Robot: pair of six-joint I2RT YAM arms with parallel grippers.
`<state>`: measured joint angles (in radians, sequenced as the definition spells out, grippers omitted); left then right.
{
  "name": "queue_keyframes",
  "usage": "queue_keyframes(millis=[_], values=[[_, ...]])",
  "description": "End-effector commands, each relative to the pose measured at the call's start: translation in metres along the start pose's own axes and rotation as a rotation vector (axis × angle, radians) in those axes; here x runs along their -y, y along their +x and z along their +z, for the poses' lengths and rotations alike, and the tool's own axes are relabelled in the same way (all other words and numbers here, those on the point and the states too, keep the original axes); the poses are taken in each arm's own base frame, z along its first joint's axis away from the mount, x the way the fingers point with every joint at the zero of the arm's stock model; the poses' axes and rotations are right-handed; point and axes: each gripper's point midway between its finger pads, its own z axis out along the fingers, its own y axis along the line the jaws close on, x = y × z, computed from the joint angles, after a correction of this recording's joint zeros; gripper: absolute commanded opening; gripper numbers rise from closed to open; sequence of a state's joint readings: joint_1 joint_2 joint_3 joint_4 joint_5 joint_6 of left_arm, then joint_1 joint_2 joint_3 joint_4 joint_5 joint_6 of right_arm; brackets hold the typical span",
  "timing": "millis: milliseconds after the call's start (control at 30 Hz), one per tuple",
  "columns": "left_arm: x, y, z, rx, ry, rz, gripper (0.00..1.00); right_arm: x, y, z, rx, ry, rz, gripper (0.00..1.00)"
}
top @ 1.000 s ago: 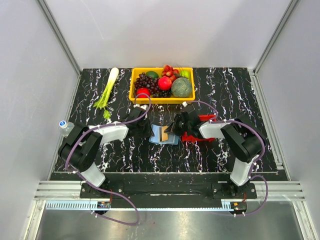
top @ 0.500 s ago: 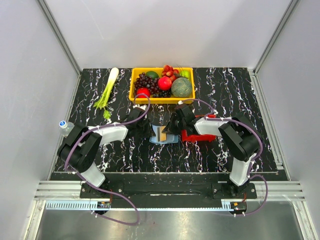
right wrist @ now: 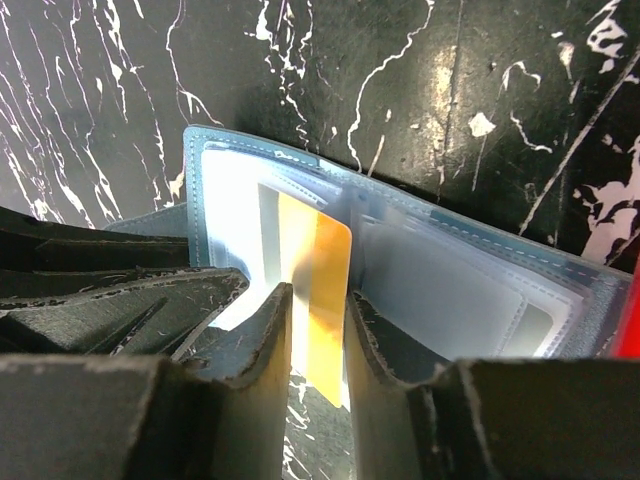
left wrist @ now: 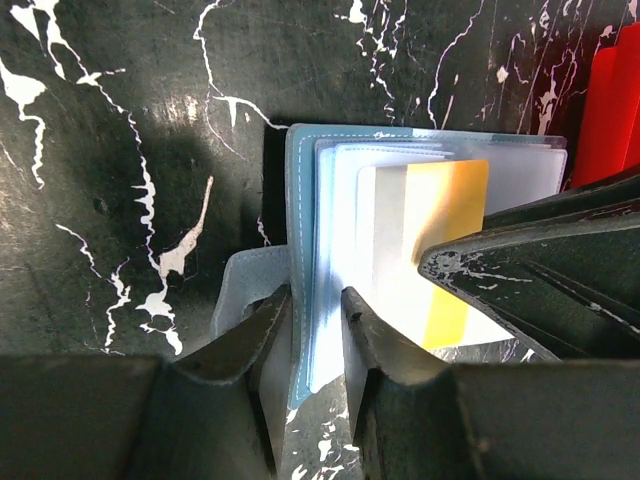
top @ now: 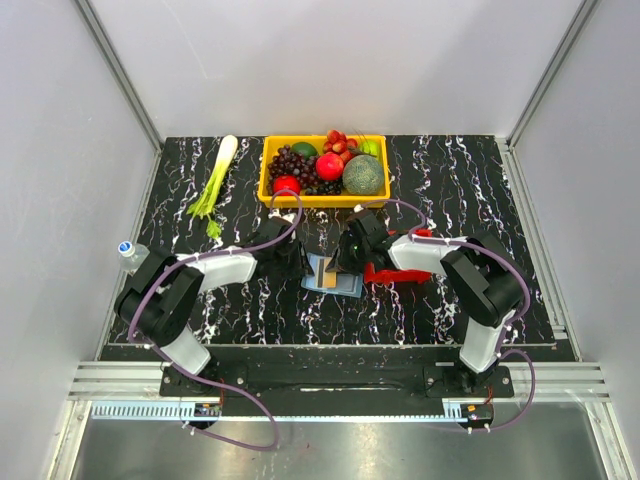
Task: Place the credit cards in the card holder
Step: Insert the credit card into the card holder.
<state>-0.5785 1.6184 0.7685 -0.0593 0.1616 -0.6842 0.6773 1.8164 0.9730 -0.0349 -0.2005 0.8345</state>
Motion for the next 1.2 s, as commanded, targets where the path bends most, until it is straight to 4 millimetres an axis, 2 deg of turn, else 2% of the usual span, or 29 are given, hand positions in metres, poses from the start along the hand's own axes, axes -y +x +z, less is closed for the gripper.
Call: queue_keyframes(millis=[0, 300, 600, 933, 1033, 1167], values=[[0.003, 0.009, -0.006, -0.021, 0.013, -0.003, 0.29, -0.011, 0.012, 0.001, -0.064, 0.001, -0.025, 0.34], [0.005, 0.004, -0.015, 0.030, 0.033, -0.033, 0.38, -0.024, 0.025, 0.005, -0.152, -0.021, 0.054, 0.38], [0.022, 0.007, -0.015, 0.040, 0.147, -0.062, 0.40, -0.034, 0.030, 0.014, -0.207, -0.042, 0.103, 0.39], [0.031, 0.007, -0.016, 0.038, 0.191, -0.054, 0.40, -0.046, 0.036, 0.020, -0.251, -0.082, 0.054, 0.40], [0.032, 0.007, -0.017, 0.037, 0.193, -0.050, 0.33, -0.043, 0.032, 0.018, -0.226, -0.061, 0.042, 0.40], [0.025, 0.007, -0.017, 0.036, 0.158, -0.050, 0.10, -0.054, 0.008, 0.001, -0.115, -0.077, -0.039, 0.41]])
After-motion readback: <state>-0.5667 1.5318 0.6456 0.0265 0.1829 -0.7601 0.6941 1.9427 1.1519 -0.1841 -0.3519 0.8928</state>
